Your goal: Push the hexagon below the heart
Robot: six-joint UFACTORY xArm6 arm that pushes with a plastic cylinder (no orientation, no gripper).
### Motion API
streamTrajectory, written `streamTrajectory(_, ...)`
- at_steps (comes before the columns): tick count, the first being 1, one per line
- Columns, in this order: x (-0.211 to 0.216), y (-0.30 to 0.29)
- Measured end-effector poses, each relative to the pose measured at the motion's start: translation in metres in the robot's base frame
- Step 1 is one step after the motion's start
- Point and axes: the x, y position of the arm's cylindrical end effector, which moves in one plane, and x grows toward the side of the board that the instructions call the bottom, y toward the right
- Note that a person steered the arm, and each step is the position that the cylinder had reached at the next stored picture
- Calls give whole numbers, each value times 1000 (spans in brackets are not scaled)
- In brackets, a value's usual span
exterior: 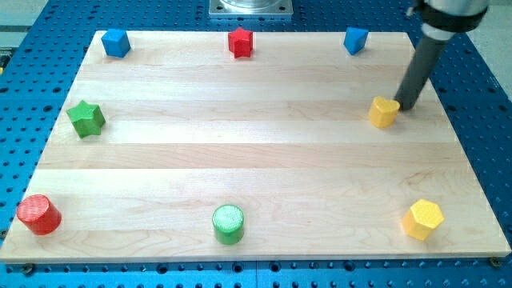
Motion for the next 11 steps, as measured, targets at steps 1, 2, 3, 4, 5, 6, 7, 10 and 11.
streamTrajectory(1, 15, -22)
streamTrajectory(2, 16, -34)
streamTrajectory(3, 34, -62)
streamTrajectory(4, 57, -9)
streamTrajectory(5, 131, 27)
streamTrajectory(6, 213, 0)
streamTrajectory(7, 215, -1)
streamTrajectory(10, 180, -42)
streamTrajectory(11, 206, -7)
